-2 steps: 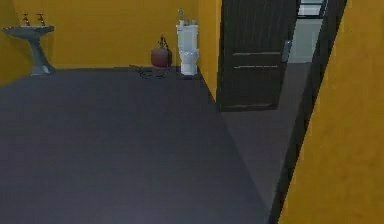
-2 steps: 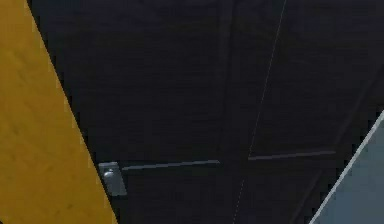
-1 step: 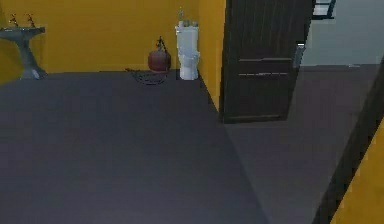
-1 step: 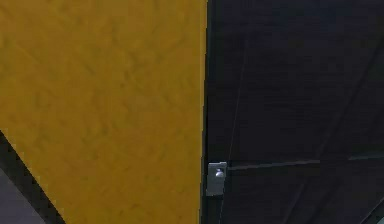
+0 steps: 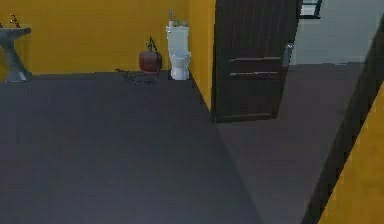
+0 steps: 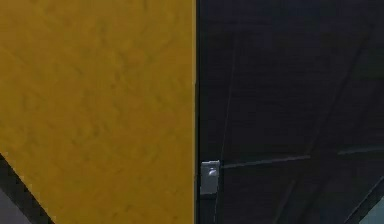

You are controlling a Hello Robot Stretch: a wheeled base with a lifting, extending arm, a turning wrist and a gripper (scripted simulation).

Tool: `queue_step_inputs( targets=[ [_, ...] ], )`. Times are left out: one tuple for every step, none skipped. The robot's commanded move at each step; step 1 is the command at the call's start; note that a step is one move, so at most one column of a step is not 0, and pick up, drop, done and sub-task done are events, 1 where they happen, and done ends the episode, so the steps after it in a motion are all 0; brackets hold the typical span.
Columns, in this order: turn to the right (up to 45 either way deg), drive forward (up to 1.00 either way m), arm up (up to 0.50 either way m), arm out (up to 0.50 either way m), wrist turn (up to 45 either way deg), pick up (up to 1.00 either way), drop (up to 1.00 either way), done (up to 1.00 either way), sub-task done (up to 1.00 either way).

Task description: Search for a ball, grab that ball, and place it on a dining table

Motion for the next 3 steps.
queue_step_inputs(
  targets=[
    [-33.0, 0.00, 0.00, 0.00, 0.0, 0.00, 0.00, 0.00, 0.00],
    [0.0, 0.10, 0.00, 0.00, 0.0, 0.00, 0.00, 0.00, 0.00],
    [24.0, 0.00, 0.00, 0.00, 0.0, 0.00, 0.00, 0.00, 0.00]
  ],
)
